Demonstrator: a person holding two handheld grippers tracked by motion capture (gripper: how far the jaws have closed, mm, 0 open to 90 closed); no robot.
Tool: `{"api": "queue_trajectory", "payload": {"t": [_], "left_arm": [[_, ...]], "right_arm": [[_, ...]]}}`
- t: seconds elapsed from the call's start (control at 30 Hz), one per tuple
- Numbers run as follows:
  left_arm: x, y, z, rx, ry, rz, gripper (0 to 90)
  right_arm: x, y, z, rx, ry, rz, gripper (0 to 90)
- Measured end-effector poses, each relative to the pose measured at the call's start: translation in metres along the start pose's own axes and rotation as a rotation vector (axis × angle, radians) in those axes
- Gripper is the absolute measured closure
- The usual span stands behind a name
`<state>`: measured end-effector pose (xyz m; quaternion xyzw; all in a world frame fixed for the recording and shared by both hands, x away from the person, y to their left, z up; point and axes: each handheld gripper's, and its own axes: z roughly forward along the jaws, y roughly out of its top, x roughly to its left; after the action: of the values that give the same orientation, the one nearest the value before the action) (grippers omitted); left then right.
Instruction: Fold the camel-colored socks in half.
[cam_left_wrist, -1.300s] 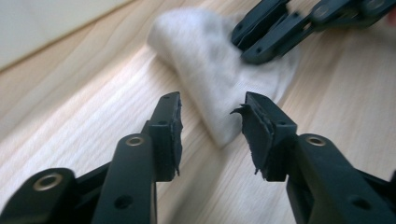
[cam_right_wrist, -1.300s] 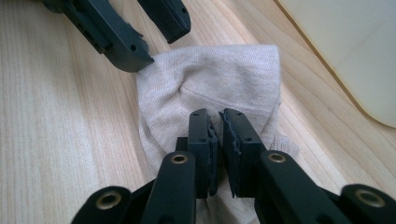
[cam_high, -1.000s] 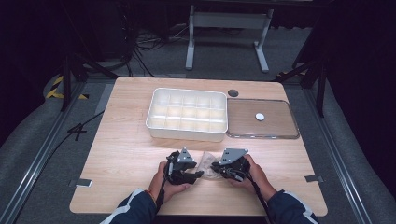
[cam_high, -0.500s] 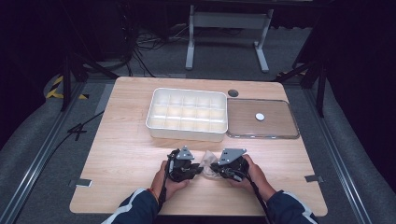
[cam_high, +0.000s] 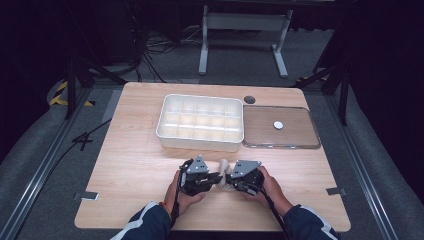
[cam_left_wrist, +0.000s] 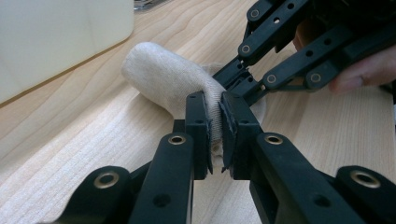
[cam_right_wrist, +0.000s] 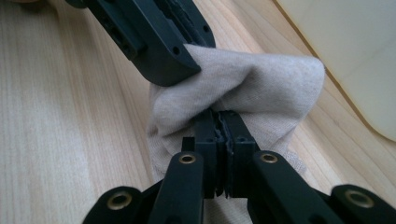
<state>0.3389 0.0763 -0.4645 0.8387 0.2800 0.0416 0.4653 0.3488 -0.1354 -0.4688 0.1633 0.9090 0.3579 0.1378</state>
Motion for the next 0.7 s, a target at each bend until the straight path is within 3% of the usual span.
{"api": "queue_trajectory", "payload": {"t": [0.17,0.23,0.33,0.43,0.53,0.7], "left_arm": [[0.004,0.0,-0.002,0.002,0.008,-0.003,81.9],[0.003,0.001,-0.003,0.008,0.018,-0.001,82.0],[0.003,0.001,-0.004,0.014,0.025,0.007,82.3],[0.006,0.002,-0.005,0.015,0.046,0.007,82.3],[0.007,0.001,-0.007,0.015,0.049,-0.006,82.3],[0.003,0.003,-0.005,0.008,0.038,0.022,82.2]], "right_arm": [[0.001,0.001,0.003,-0.021,-0.003,0.013,85.6],[-0.002,0.0,0.002,-0.029,0.011,0.025,81.3],[-0.007,-0.001,-0.005,-0.039,0.025,0.048,74.0],[-0.013,-0.003,-0.016,-0.049,0.009,0.071,73.9],[-0.015,-0.004,-0.021,-0.033,0.001,0.068,75.2],[-0.011,-0.004,-0.01,0.006,0.0,0.048,76.2]]}}
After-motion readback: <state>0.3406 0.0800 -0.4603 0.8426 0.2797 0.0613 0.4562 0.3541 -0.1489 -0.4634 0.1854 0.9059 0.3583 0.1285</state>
